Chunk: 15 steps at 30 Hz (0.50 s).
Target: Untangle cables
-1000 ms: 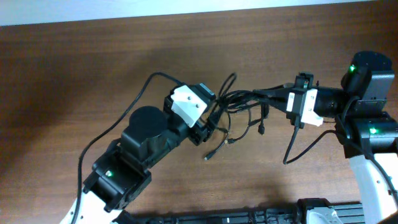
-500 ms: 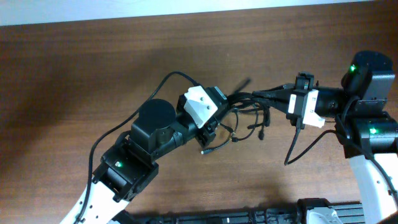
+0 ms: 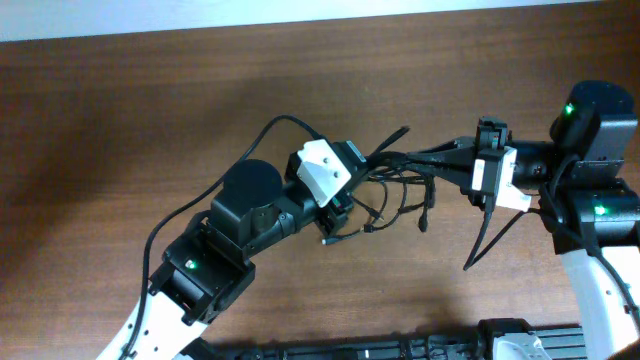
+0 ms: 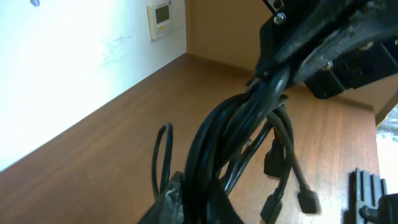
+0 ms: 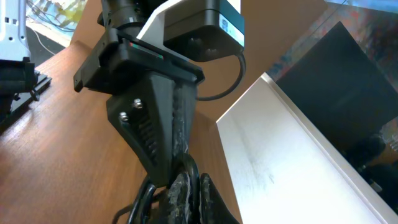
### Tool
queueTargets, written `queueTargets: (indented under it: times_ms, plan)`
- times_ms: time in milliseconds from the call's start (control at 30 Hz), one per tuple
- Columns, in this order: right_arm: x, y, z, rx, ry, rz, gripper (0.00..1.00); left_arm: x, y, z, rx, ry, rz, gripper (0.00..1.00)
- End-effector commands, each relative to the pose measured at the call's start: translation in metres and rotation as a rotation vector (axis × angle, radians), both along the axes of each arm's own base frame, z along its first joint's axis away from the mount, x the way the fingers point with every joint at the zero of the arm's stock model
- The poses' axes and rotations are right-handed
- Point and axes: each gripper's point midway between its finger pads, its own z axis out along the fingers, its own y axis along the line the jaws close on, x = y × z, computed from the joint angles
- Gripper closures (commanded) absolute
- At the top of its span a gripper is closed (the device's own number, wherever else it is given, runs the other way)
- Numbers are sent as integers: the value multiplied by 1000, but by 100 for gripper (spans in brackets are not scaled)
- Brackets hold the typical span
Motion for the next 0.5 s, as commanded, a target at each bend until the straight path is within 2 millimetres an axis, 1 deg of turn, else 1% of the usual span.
queueTargets:
  times_ms: [0,100,133,200,300,367,467]
  plan:
    - [-10,1,8,19,-14,42,96,2,1,7,-11,-16,14,100]
    - [-10,1,8,18,-13,40,96,15,10,7,5,-32,107,100]
    - [-10,1,8,19,-6,39,96,26,19,7,3,-31,193,100]
    - [-10,1,8,19,-2,39,96,40,34,7,-21,1,322,100]
    - [-10,1,8,19,-2,39,96,61,63,8,-89,57,555,100]
    - [-10,1,8,19,-2,39,96,66,75,11,-149,91,643,100]
    - [-8,1,7,15,2,29,96,65,80,20,-229,116,675,100]
